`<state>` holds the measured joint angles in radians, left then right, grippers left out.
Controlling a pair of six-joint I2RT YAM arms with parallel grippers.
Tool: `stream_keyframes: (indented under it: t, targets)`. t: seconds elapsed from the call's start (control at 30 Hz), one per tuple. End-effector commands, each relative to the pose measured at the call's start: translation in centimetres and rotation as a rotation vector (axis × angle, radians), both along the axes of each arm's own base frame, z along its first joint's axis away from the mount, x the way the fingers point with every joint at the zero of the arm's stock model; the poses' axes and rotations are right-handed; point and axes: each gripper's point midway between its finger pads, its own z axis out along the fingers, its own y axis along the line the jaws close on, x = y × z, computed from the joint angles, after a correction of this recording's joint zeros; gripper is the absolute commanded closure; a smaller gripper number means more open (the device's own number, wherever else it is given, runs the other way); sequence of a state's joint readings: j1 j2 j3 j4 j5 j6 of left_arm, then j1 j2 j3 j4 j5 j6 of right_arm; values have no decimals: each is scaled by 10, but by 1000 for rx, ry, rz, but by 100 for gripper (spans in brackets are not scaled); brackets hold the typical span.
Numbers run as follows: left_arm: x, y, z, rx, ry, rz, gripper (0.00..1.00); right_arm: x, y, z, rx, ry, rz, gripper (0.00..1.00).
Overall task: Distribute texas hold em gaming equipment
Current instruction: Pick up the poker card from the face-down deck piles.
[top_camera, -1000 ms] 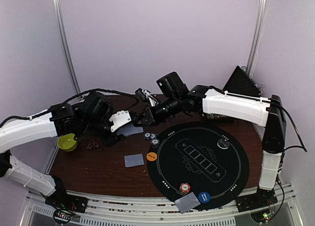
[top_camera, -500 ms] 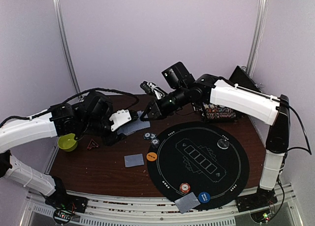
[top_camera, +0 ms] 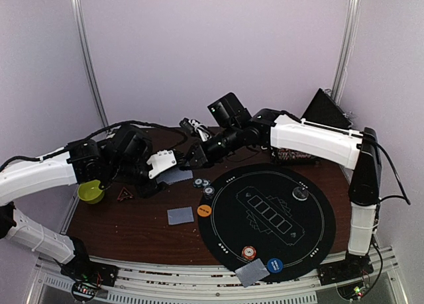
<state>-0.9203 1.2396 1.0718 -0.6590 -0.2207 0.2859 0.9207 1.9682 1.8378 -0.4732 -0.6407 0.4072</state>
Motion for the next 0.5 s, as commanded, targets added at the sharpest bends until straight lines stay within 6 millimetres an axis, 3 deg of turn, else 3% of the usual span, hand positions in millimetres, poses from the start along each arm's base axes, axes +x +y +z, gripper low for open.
stream_keyframes:
  t: [0.0, 0.23, 0.47]
  targets:
    - [9, -10, 30, -95, -82, 2, 39, -16, 14, 0, 15, 25, 55, 100]
    - [7, -8, 30, -95, -85, -1, 39, -10, 4, 2, -21, -14, 10, 78]
    - [7, -8, 29, -95, -82, -3, 39, -5, -6, 8, -49, -44, -28, 71]
